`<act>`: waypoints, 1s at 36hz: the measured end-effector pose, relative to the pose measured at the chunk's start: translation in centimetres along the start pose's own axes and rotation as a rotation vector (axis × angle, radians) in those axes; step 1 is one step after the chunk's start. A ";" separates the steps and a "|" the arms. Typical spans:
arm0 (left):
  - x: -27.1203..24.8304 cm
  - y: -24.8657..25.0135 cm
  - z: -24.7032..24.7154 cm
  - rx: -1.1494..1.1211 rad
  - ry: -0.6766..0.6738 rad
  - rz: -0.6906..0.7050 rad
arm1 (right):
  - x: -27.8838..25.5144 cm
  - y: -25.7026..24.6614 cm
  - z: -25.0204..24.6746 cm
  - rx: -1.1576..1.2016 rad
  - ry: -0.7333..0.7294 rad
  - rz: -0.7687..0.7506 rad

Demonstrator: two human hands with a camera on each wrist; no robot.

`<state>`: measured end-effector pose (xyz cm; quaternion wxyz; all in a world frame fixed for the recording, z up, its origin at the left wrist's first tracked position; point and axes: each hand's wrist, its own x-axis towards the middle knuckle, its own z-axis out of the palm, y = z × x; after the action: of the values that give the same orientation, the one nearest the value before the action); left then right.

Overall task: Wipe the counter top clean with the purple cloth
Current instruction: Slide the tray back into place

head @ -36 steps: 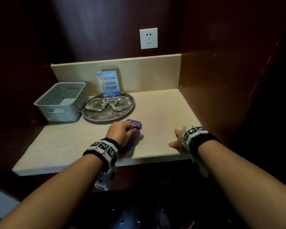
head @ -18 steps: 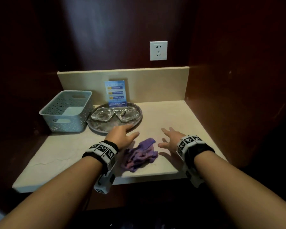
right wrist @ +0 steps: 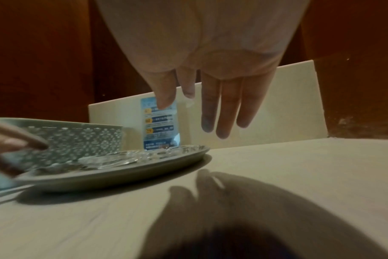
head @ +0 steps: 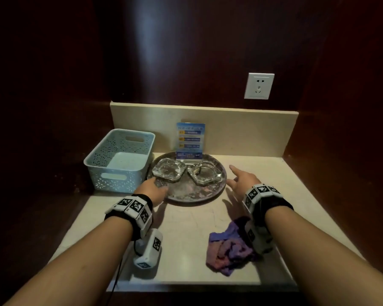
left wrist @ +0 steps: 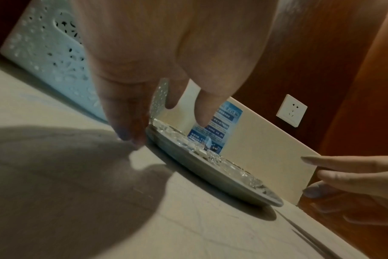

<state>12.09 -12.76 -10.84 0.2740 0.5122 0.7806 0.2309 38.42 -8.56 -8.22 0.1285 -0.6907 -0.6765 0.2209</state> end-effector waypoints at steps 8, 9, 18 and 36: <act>2.1 -0.6 0.7 -0.050 -0.003 -0.052 | 4.6 0.8 0.4 0.026 -0.034 0.063; 2.3 -0.6 0.7 -0.056 0.000 -0.049 | 5.1 0.9 0.5 0.022 -0.036 0.060; 2.9 -0.8 1.3 -0.138 0.078 -0.078 | 8.9 1.0 1.7 0.019 -0.124 0.010; 2.3 0.1 1.1 -0.265 0.081 -0.101 | 10.3 0.5 2.5 0.126 -0.202 -0.067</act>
<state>12.17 -10.48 -12.07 0.3189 0.4219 0.7785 0.3380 37.53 1.28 -11.96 0.1102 -0.6323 -0.6936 0.3270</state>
